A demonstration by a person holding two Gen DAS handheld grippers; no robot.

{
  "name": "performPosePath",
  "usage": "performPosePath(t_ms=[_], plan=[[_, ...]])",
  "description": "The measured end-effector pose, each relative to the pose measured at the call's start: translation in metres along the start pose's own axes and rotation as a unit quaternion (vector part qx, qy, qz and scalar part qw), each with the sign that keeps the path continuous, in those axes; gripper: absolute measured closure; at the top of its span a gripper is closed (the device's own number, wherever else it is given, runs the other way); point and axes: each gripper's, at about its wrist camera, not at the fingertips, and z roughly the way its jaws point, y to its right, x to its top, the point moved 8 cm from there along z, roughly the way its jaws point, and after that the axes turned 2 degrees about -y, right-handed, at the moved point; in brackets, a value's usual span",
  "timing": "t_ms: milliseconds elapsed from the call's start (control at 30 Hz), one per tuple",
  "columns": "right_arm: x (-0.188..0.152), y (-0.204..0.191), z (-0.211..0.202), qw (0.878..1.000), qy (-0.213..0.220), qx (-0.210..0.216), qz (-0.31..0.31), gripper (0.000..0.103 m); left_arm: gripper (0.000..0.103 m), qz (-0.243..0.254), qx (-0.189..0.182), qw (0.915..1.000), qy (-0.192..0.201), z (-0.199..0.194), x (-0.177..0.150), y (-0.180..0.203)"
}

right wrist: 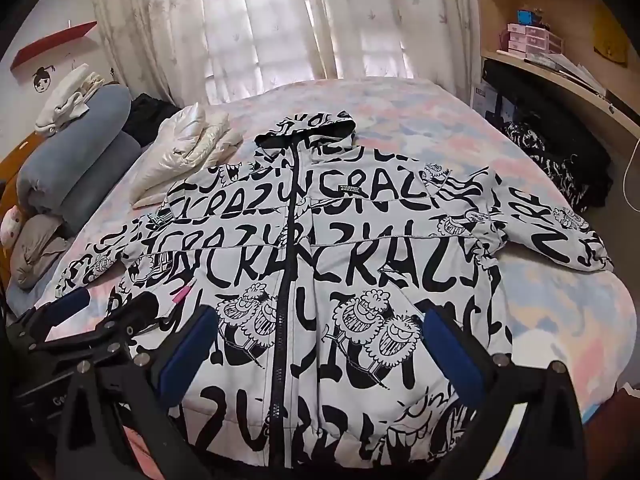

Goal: Fold large clothes

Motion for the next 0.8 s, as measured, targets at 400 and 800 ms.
performPosePath(t_ms=[400,800], plan=[[-0.0017,0.0013,-0.0003,1.000,-0.002,0.002,0.002,0.000,0.003,-0.007,-0.010,0.9998,-0.014,0.0036,-0.0046,0.0034],[-0.0044,0.0044,-0.0017,1.000,0.001,0.001,0.006,0.000,0.003,-0.011,-0.018,0.9996,-0.019,0.0011,-0.0100,0.0035]])
